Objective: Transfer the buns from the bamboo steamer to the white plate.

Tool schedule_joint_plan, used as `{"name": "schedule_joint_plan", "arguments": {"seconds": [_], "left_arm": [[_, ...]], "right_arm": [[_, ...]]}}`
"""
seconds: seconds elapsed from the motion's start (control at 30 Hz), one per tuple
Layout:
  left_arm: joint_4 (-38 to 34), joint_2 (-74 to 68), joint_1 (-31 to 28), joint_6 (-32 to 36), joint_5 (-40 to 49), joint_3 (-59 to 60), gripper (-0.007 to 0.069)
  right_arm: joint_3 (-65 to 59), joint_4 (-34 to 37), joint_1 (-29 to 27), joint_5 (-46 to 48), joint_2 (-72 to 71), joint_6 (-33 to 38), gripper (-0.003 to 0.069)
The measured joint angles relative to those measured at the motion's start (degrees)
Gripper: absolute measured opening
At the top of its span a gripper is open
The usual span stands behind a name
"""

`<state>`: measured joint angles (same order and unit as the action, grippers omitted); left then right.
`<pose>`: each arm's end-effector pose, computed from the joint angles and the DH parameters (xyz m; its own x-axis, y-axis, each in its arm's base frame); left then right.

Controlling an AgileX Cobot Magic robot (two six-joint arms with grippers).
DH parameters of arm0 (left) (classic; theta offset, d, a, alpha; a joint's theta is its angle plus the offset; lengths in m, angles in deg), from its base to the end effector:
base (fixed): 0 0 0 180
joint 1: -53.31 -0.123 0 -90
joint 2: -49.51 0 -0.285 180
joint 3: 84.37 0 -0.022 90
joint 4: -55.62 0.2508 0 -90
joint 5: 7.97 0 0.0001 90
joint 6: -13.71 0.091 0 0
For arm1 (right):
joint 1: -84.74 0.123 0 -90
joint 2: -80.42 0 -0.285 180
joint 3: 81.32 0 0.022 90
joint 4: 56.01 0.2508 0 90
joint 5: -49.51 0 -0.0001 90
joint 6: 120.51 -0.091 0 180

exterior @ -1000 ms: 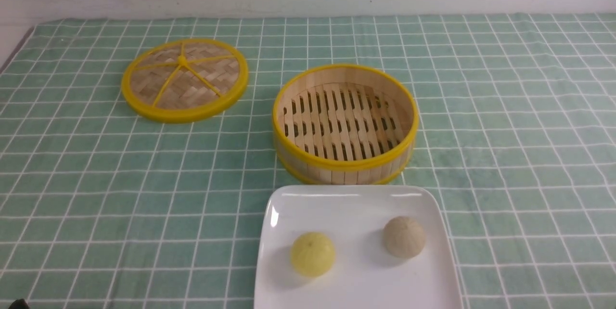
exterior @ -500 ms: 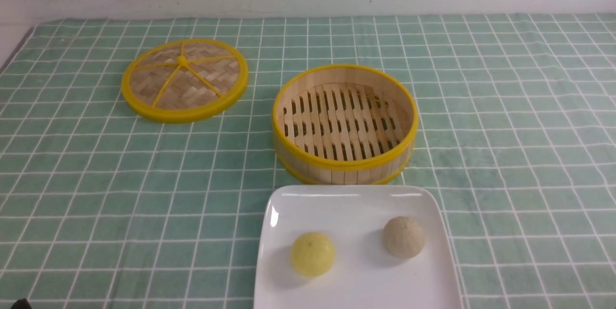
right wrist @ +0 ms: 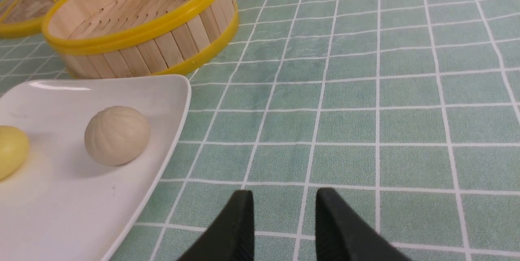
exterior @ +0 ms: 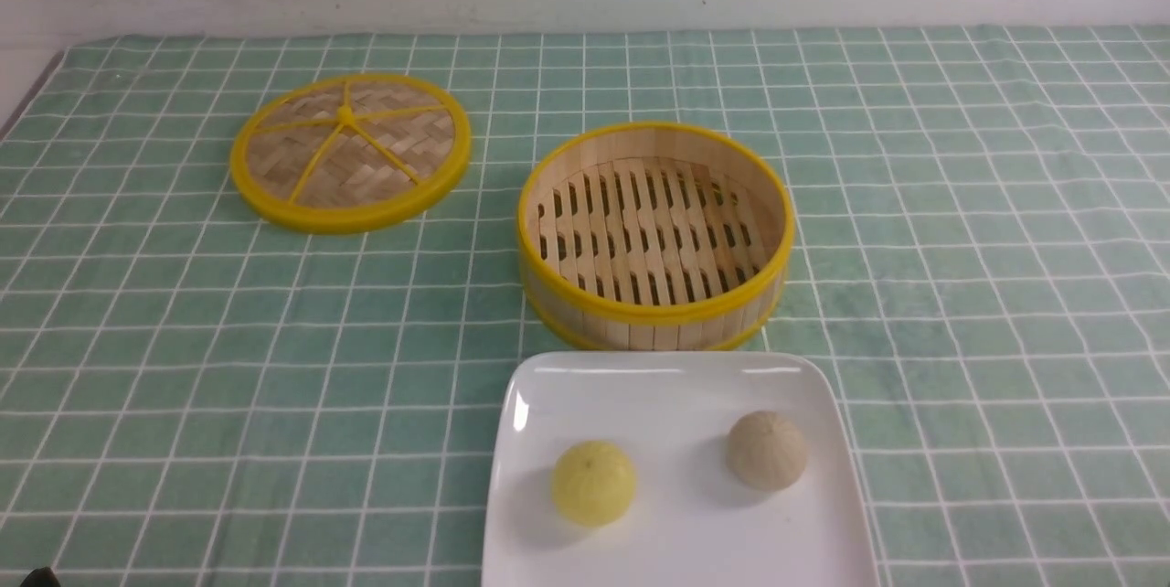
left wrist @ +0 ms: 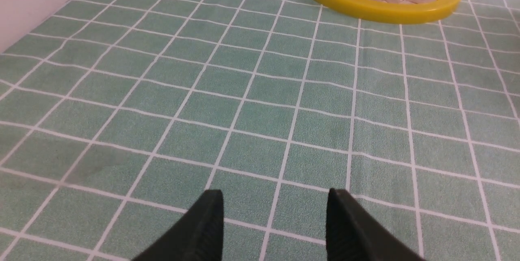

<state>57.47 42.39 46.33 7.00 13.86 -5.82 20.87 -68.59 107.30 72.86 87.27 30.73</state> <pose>0.0519 0.0075 0.1718 -0.2856 -0.1226 -0.9505 -0.1583 0.9842 -0.0794 0.0502 0.0123 0.1749 -0.3559 0.1708 -0.9188 -0.2105 0.9432 0.2569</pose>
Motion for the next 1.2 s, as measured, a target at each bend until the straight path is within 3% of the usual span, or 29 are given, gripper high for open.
{"name": "schedule_joint_plan", "arguments": {"seconds": [0.27,0.43,0.6,0.63,0.97,1.2], "left_arm": [[0.00,0.00,0.00,-0.02,0.00,0.00,0.0367],[0.00,0.00,0.00,-0.02,0.00,0.00,0.0367],[0.00,0.00,0.00,-0.02,-0.02,0.00,0.0367],[0.00,0.00,0.00,-0.02,-0.02,0.00,0.0367],[0.00,0.00,0.00,-0.02,-0.02,0.00,0.0367],[0.00,0.00,0.00,-0.06,-0.02,0.00,0.0367]], "right_arm": [[0.00,-0.19,0.00,0.00,0.00,0.08,0.0239],[-0.06,-7.74,-0.06,0.21,0.00,1.40,0.0239],[-0.06,-12.84,-5.74,1.19,0.00,0.77,0.0239],[-0.06,-12.82,-8.98,1.19,0.00,0.10,0.0239],[-0.06,-7.79,-21.95,0.49,0.00,-2.81,0.0239],[-0.06,-7.45,-22.86,0.43,0.00,-2.81,0.0239]]}}
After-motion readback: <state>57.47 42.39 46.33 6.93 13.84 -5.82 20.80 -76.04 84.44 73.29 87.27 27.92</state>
